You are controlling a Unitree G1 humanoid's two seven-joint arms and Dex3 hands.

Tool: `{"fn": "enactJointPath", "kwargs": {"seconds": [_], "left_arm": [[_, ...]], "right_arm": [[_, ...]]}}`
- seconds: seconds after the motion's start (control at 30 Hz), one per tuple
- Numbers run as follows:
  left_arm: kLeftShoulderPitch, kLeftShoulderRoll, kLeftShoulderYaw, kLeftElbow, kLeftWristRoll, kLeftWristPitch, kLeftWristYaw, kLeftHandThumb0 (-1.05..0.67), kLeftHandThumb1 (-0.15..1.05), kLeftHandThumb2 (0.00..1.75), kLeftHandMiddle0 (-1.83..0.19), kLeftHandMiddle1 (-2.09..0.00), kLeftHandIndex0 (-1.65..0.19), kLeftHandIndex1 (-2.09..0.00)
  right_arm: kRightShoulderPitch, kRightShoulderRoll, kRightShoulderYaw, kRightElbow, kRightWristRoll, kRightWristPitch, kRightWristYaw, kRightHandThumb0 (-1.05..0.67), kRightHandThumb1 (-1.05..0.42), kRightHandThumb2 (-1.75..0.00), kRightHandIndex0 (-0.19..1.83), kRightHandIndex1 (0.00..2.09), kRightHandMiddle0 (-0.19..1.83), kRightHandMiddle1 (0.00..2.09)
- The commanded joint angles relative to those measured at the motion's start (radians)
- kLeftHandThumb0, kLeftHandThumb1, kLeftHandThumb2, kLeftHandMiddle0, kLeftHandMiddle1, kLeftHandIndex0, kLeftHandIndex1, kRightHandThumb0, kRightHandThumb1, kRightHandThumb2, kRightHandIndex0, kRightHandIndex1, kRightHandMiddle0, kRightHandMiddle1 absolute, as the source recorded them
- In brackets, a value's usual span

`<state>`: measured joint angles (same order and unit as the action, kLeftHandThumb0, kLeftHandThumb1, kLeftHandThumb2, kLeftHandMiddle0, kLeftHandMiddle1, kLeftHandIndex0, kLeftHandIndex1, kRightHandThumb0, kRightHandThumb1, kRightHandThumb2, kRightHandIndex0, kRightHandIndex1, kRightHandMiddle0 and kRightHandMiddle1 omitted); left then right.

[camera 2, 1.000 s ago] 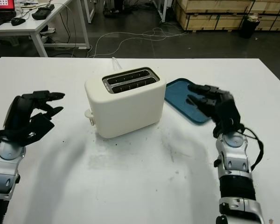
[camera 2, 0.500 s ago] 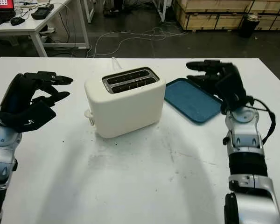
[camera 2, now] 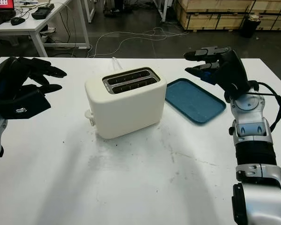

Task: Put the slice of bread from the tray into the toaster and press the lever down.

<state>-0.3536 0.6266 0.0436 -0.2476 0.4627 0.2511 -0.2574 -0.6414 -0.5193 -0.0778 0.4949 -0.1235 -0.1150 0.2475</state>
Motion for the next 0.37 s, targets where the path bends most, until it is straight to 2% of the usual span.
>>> {"fn": "enactJointPath", "kwargs": {"seconds": [0.0, 0.33], "left_arm": [[-0.018, 0.013, -0.005, 0.005, 0.013, 0.012, -0.010, -0.50, 0.81, 0.00, -0.79, -0.93, -1.03, -0.23], [-0.013, 0.005, -0.009, 0.008, 0.024, 0.007, -0.004, -0.51, 0.82, 0.00, -0.81, -0.90, -1.03, -0.23]], "right_arm": [[-0.024, -0.017, 0.010, 0.010, -0.009, -0.035, 0.004, -0.61, -0.81, 0.00, 1.03, 0.19, 0.99, 0.00], [-0.014, -0.009, 0.013, -0.031, -0.002, 0.015, 0.016, -0.61, -0.81, 0.00, 1.03, 0.15, 0.98, 0.00]]}}
